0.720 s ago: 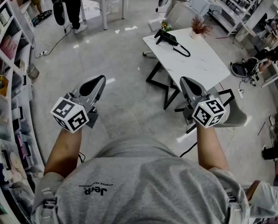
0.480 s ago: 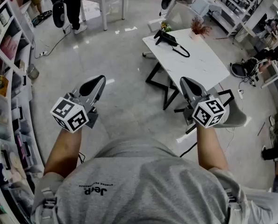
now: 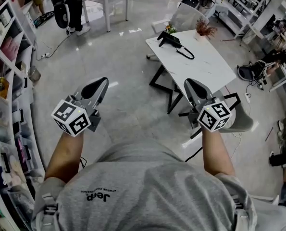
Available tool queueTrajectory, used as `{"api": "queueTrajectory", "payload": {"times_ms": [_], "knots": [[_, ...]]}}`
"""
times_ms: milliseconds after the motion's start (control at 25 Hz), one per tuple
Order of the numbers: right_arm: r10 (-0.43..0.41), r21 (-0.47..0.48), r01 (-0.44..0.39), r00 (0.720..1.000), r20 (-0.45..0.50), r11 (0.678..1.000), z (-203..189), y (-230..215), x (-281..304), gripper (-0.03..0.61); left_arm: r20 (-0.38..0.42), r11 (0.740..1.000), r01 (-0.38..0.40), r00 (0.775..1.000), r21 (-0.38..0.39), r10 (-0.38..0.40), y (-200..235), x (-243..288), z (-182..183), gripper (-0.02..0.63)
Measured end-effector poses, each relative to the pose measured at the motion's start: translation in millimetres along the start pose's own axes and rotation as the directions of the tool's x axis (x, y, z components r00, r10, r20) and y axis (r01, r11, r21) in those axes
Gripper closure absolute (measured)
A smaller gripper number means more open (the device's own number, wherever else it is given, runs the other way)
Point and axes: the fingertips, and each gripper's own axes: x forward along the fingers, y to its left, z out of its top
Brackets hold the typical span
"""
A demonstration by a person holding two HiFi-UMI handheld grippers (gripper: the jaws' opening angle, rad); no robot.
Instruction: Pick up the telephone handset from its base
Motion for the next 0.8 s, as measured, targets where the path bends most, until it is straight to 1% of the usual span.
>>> {"api": "queueTrajectory", "payload": {"times_ms": [40,80,120,200,240,320,640,800], "knots": [[0.027,0.006,-0.027,1.000,0.005,1.000,1.0,1.3,-0.5,0.496,-0.001,1.000,-0.003,1.000,0.001,0.003,-2.7,1.3,0.5,0.563],[0.052,0.007,-0.052,0.999,0.006,0.999,1.5,2.2,-1.1,0.351,-0.001,1.000,-0.005,1.000,0.001,0.005,-5.9,2.9,0.6,0.563],[0.069,-0.001,-0.069,0.998,0.005,0.998,1.9,1.9,-1.9,0.277,-0.001,1.000,-0.008,1.000,0.002,0.008,-9.1,5.0,0.5,0.563],[0.078,-0.029,-0.078,0.997,-0.002,0.997,3.4,-3.2,-4.3,0.214,0.002,1.000,-0.017,1.000,0.006,0.017,-15.7,10.8,0.9,0.563],[0.078,-0.040,-0.079,0.997,-0.006,0.996,4.3,-7.4,-6.3,0.201,0.004,1.000,-0.020,1.000,0.007,0.020,-19.4,14.5,0.8,0.563],[0.080,-0.049,-0.080,0.997,-0.010,0.996,5.7,-17.8,-12.4,0.195,0.005,1.000,-0.030,1.000,0.004,0.030,-29.0,22.9,-0.4,0.563],[0.094,-0.060,-0.096,0.995,-0.024,0.994,0.1,-61.9,-41.5,0.195,0.005,0.999,-0.051,0.999,-0.017,0.052,-68.5,61.0,-18.6,0.563],[0.093,-0.054,-0.095,0.995,-0.043,0.994,-8.6,-75.8,-37.2,0.195,-0.014,0.998,-0.059,0.998,-0.016,0.059,-70.2,73.7,-23.1,0.563]]}}
